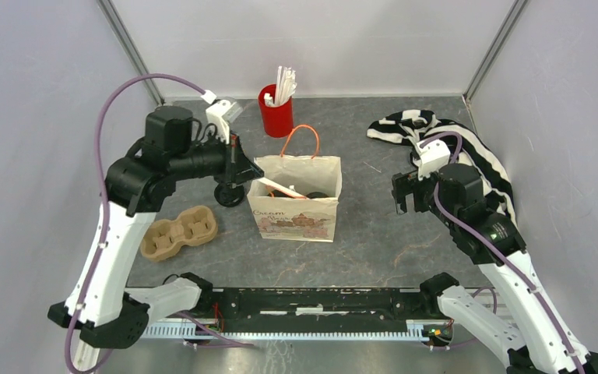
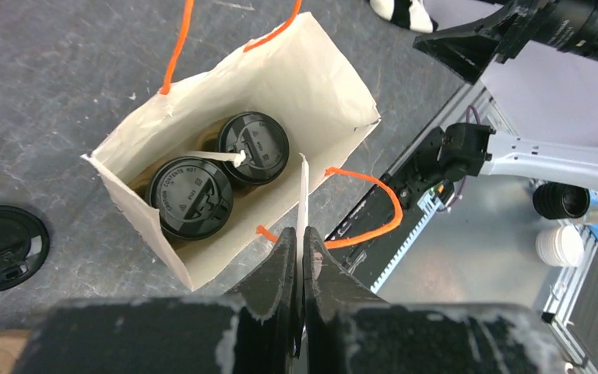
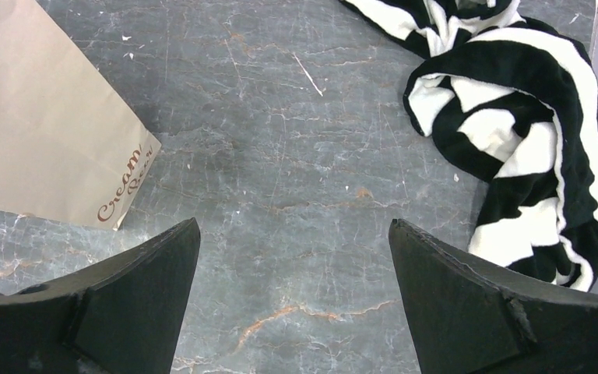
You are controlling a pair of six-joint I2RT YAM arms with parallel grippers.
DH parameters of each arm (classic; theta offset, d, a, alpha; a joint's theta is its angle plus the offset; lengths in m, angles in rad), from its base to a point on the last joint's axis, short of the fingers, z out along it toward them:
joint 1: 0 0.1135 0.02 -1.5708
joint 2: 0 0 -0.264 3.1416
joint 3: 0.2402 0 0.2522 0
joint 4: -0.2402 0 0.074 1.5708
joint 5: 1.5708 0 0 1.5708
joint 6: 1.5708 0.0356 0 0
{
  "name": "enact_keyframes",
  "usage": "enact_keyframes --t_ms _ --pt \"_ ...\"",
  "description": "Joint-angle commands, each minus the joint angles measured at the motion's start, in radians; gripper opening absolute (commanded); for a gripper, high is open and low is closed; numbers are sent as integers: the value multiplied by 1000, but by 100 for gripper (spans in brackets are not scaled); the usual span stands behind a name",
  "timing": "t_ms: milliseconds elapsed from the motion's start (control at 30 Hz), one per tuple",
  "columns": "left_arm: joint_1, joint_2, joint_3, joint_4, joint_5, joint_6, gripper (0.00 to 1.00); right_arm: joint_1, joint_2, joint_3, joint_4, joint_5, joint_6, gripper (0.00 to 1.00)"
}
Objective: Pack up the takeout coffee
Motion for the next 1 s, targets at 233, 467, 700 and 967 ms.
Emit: enact_keyframes --t_ms 233,467,700,967 --pt "-41 212 36 -42 -69 8 33 5 -37 -7 12 14 57 98" --pt "-41 218 182 -70 -169 13 83 5 -48 56 36 -4 74 98" --pt "-41 188 260 -62 -308 -17 88 5 -49 145 42 11 78 98" --pt "-42 60 78 -171 -535 -294 81 5 -43 133 34 -27 59 98"
